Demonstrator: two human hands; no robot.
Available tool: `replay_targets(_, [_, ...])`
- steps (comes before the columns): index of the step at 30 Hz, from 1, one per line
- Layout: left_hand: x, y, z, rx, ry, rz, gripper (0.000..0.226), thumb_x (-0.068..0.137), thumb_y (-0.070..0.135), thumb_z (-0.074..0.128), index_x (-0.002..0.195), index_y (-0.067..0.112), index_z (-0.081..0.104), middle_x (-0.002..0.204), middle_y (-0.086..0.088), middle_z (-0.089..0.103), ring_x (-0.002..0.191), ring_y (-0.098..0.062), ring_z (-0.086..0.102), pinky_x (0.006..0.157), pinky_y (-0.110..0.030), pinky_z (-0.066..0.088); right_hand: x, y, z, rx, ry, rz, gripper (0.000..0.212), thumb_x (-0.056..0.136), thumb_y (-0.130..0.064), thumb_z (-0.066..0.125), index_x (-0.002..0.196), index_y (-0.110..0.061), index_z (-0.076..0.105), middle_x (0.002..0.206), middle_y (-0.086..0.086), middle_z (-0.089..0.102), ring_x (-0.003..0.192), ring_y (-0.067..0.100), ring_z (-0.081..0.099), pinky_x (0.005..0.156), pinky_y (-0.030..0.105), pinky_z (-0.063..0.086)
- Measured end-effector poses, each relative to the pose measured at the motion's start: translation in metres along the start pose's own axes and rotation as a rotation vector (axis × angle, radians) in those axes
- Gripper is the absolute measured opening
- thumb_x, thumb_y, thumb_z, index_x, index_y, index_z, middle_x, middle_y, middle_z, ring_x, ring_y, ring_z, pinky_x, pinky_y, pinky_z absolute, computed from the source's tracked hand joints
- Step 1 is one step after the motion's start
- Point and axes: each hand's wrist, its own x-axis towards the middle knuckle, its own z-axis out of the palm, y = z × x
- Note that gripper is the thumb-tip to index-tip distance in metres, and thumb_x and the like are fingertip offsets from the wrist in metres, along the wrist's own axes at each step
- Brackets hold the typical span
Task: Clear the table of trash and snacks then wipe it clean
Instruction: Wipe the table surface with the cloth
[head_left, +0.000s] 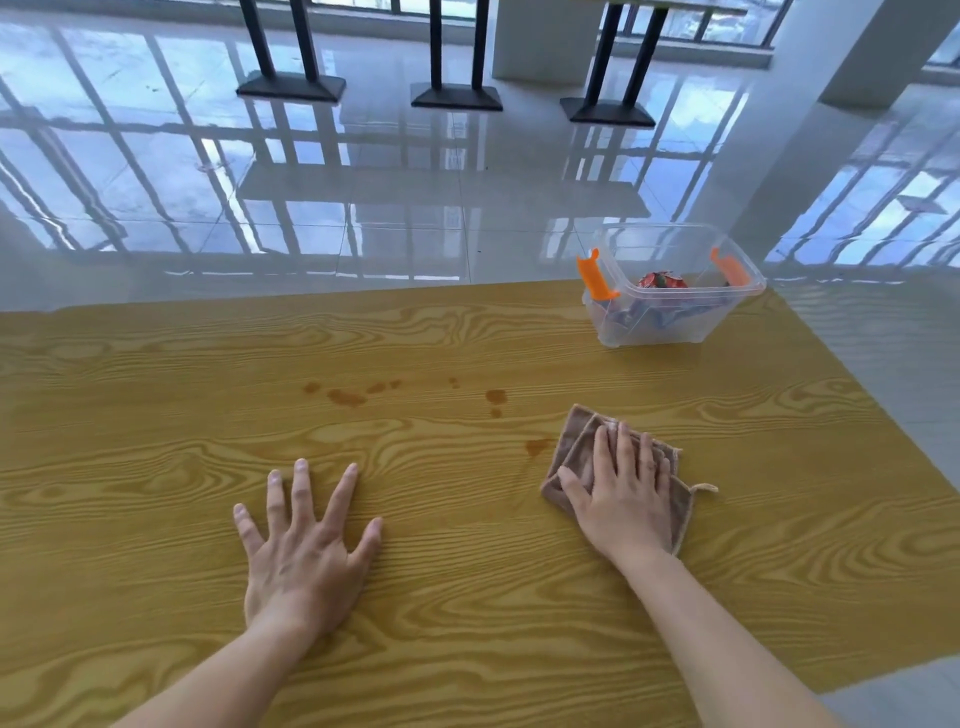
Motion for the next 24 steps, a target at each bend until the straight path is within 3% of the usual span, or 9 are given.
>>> replay_targets(3, [-0.001, 0.001, -0.001, 0.008, 0.003, -0.004, 0.075, 0.080, 0.084, -0.002, 0.148, 0.053, -0.012, 0.165, -0.008, -0.005, 0.149, -0.030, -0.014, 0.116, -0.063, -0.007, -0.073, -0.002, 0.032, -0.106, 0.083, -0.370, 0.087, 0.095, -0.075, 0.017, 0.160, -0.019, 0.003, 0.168, 0.006, -0.008, 0.154, 0.028, -0.009, 0.121, 0.050, 0.002])
replay_targets(5, [-0.001, 0.002, -0.001, 0.004, 0.009, -0.007, 0.075, 0.080, 0.084, -0.002, 0.148, 0.053, -0.013, 0.165, -0.008, -0.005, 0.149, -0.030, -0.014, 0.116, -0.063, -0.007, -0.098, 0.014, 0.038, -0.104, 0.031, -0.471, 0.090, 0.093, -0.077, 0.028, 0.160, -0.019, 0.011, 0.169, 0.006, 0.003, 0.155, 0.027, 0.003, 0.119, 0.048, 0.008])
replay_targets(7, [0.000, 0.001, -0.001, 0.012, -0.002, -0.010, 0.075, 0.080, 0.084, -0.002, 0.148, 0.053, -0.013, 0.165, -0.008, -0.006, 0.149, -0.030, -0.016, 0.116, -0.062, -0.008, -0.077, 0.032, 0.030, -0.161, 0.047, -0.397, 0.090, 0.093, -0.079, 0.020, 0.160, -0.021, 0.001, 0.168, 0.003, -0.007, 0.155, 0.022, -0.008, 0.122, 0.045, 0.002])
replay_targets(9, [0.000, 0.000, 0.000, 0.016, -0.002, -0.011, 0.075, 0.080, 0.084, -0.003, 0.148, 0.053, -0.013, 0.165, -0.007, -0.007, 0.149, -0.030, -0.016, 0.116, -0.062, -0.009, -0.034, 0.032, 0.008, -0.140, 0.064, -0.173, 0.088, 0.091, -0.078, 0.003, 0.158, -0.022, -0.011, 0.165, 0.002, -0.023, 0.151, 0.020, -0.024, 0.123, 0.044, -0.009])
replay_targets(12, [0.000, 0.002, 0.000, 0.011, 0.007, -0.011, 0.075, 0.080, 0.084, -0.001, 0.148, 0.053, -0.011, 0.165, -0.007, -0.006, 0.149, -0.030, -0.015, 0.116, -0.062, -0.008, 0.022, -0.005, -0.016, 0.021, -0.001, 0.133, 0.089, 0.092, -0.075, 0.006, 0.158, -0.018, -0.011, 0.165, 0.009, -0.022, 0.151, 0.030, -0.022, 0.122, 0.054, -0.006])
replay_targets(16, [-0.001, -0.002, 0.000, 0.013, 0.008, -0.007, 0.075, 0.080, 0.084, -0.002, 0.148, 0.053, -0.013, 0.165, -0.007, -0.007, 0.149, -0.029, -0.015, 0.117, -0.062, -0.007, -0.031, -0.046, 0.015, -0.069, -0.005, -0.241, 0.085, 0.094, -0.073, 0.003, 0.157, -0.018, -0.013, 0.163, 0.012, -0.027, 0.149, 0.033, -0.028, 0.121, 0.055, -0.009])
replay_targets(19, [-0.001, 0.002, 0.001, 0.011, 0.014, -0.010, 0.075, 0.080, 0.084, -0.002, 0.148, 0.053, -0.012, 0.165, -0.008, -0.004, 0.150, -0.030, -0.013, 0.116, -0.062, -0.007, -0.099, -0.014, 0.041, -0.070, 0.029, -0.482, 0.092, 0.092, -0.077, 0.023, 0.160, -0.016, 0.009, 0.168, 0.009, -0.001, 0.155, 0.030, -0.001, 0.120, 0.051, 0.007])
replay_targets(21, [0.000, 0.003, 0.000, 0.012, 0.004, -0.010, 0.075, 0.080, 0.084, -0.002, 0.148, 0.053, -0.012, 0.165, -0.008, -0.005, 0.150, -0.030, -0.014, 0.116, -0.062, -0.008, -0.081, 0.011, 0.035, -0.117, 0.050, -0.432, 0.093, 0.091, -0.079, 0.019, 0.160, -0.018, 0.008, 0.169, 0.006, -0.003, 0.155, 0.025, -0.003, 0.121, 0.048, 0.006])
replay_targets(24, [0.000, 0.002, -0.001, 0.013, 0.001, -0.008, 0.076, 0.080, 0.083, -0.003, 0.148, 0.053, -0.012, 0.165, -0.008, -0.006, 0.149, -0.030, -0.015, 0.116, -0.062, -0.009, -0.015, 0.006, 0.002, -0.071, 0.045, -0.078, 0.096, 0.084, -0.081, -0.003, 0.159, -0.021, -0.010, 0.165, 0.005, -0.024, 0.151, 0.024, -0.024, 0.123, 0.049, -0.006])
